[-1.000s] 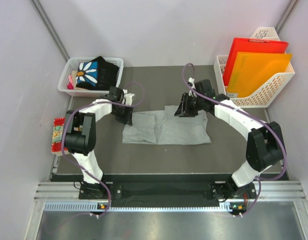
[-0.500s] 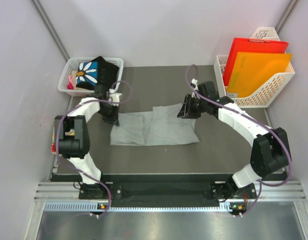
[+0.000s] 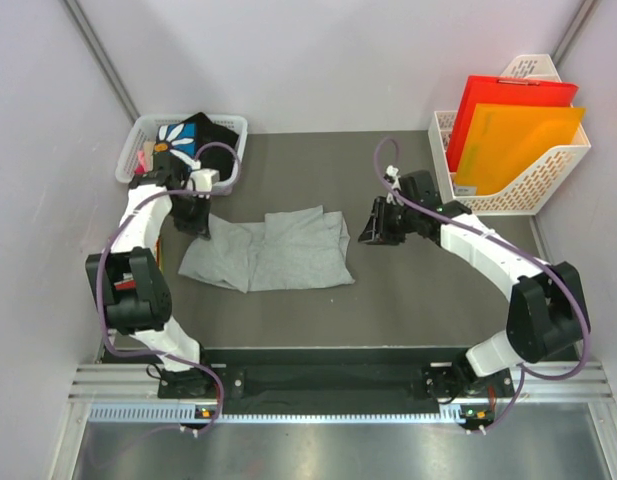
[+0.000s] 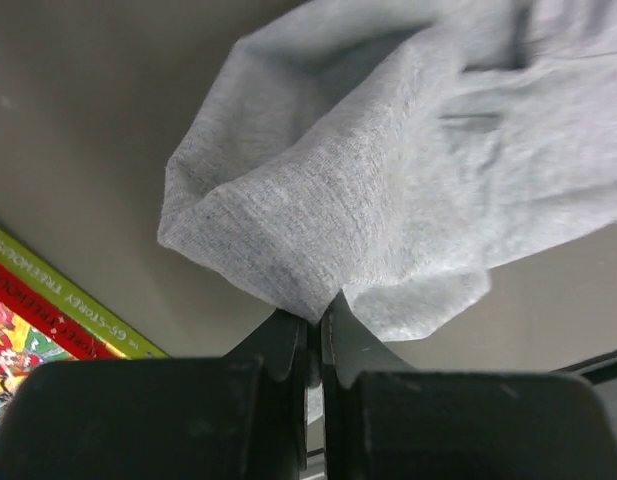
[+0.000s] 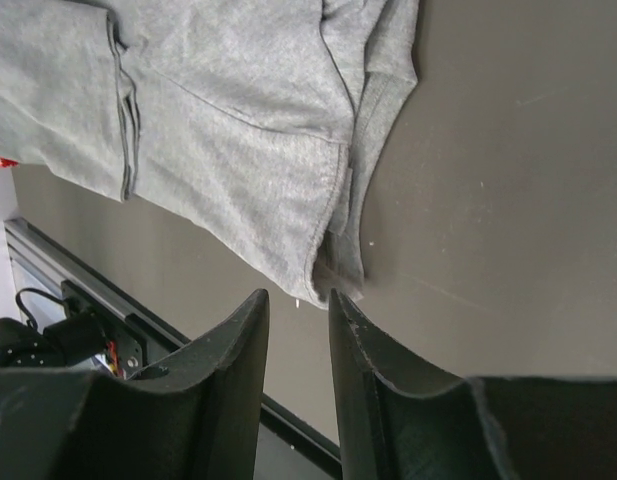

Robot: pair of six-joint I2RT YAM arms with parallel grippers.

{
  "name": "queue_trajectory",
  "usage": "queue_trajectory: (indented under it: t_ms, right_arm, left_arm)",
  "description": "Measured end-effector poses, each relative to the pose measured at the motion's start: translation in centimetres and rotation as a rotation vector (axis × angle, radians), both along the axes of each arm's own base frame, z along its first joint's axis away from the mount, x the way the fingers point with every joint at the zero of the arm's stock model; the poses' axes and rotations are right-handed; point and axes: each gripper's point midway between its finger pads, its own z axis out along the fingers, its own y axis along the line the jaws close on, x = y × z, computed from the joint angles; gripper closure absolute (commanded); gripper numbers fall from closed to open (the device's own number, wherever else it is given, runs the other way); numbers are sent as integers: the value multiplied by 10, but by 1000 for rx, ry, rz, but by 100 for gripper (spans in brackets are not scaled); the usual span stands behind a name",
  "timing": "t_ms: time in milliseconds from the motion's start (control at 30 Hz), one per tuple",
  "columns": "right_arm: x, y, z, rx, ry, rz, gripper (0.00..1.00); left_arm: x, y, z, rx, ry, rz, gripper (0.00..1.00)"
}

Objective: Fold and stack the t-shirts
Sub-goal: Fold the long partially folded tshirt into a neat square

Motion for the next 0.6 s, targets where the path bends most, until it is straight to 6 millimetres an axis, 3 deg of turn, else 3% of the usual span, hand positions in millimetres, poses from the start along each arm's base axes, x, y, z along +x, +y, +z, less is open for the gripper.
queue_trajectory:
  t_ms: [133,333,433,600]
  right_arm:
    - [-5,-3,-2,-1,2,-2,69]
    - [-7,-9,-6,1,6,-13,69]
    - [-9,-12,-7,3,6,-19,70]
    - [-9,-18,-4,13,-5,-32,70]
  left_arm:
    - [11,-31,26,-18,-30,-60,100]
    - [34,-103,61,-50,-85,-182,100]
    - [36,-137,63,-64,-75,-234,100]
    - [33,-173,37,-7,-8,-277,100]
